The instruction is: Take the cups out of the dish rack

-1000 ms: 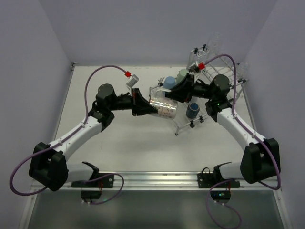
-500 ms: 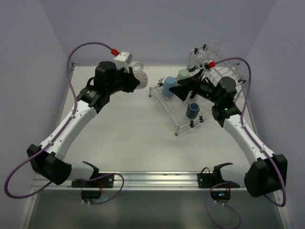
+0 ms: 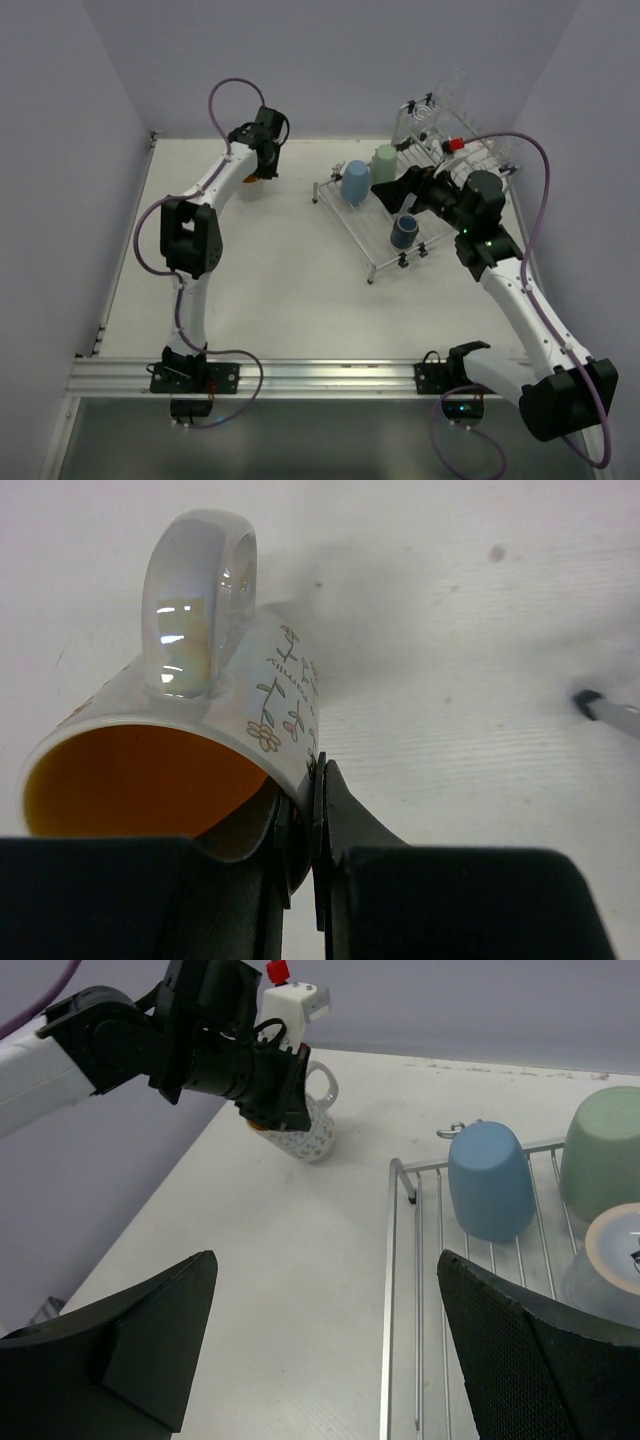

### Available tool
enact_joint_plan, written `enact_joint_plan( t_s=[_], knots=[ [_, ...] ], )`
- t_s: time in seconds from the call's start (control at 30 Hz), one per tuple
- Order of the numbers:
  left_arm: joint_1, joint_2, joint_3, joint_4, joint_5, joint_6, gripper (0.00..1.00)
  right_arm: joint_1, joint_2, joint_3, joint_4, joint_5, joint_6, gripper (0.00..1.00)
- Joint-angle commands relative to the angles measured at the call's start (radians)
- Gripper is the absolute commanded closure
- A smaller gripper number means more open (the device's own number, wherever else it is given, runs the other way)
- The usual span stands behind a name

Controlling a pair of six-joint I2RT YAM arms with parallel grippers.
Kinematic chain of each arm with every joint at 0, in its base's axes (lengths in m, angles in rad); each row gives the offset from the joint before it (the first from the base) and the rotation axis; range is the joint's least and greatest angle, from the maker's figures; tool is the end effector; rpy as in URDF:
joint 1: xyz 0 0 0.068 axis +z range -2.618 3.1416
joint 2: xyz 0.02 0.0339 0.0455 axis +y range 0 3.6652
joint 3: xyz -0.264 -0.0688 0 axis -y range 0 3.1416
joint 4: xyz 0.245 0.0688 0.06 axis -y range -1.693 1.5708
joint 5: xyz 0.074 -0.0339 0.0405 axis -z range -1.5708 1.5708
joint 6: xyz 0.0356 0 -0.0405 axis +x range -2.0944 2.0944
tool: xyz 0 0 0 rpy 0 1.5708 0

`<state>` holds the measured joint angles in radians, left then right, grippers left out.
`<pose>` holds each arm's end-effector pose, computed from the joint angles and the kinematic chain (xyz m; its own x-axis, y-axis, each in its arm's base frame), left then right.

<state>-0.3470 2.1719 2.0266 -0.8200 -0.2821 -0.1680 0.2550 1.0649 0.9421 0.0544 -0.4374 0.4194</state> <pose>0.4566 -0.1546 0.2662 -0.7920 0.1156 -0.5994 0.0458 0.9904 0.1305 0.2367 0.0773 0.3667 -0.3200 0.2978 -0.8994 -0.5553 0.7103 0.4327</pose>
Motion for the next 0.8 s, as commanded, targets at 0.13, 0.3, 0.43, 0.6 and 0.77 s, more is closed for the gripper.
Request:
enact_joint_plan(
  t_s=[0.13,0.3,0.43,0.6,0.77],
  knots=[
    [0.164,0.005,0.152,-0.07,-0.074,0.039,1.0,0.0,-0.01,0.018,-0.041,0.022,-0.039,0.05],
    [0.229,-0.008,0.104,-0.039,-0.026,0.033,1.0,0.001,0.013,0.023,-0.037,0.0,-0.027,0.05],
    [0.27,0.02,0.123,-0.047,0.03,0.022,1.0,0.003,0.035,0.035,-0.051,0.002,-0.025,0.05],
    [0.302,0.034,0.106,-0.036,0.052,-0.001,0.97,0.018,0.061,0.063,-0.103,0.052,-0.045,0.05],
    [0.325,0.035,0.103,-0.025,0.077,-0.013,0.65,0.032,0.098,0.083,-0.14,0.138,-0.073,0.05]
  ],
)
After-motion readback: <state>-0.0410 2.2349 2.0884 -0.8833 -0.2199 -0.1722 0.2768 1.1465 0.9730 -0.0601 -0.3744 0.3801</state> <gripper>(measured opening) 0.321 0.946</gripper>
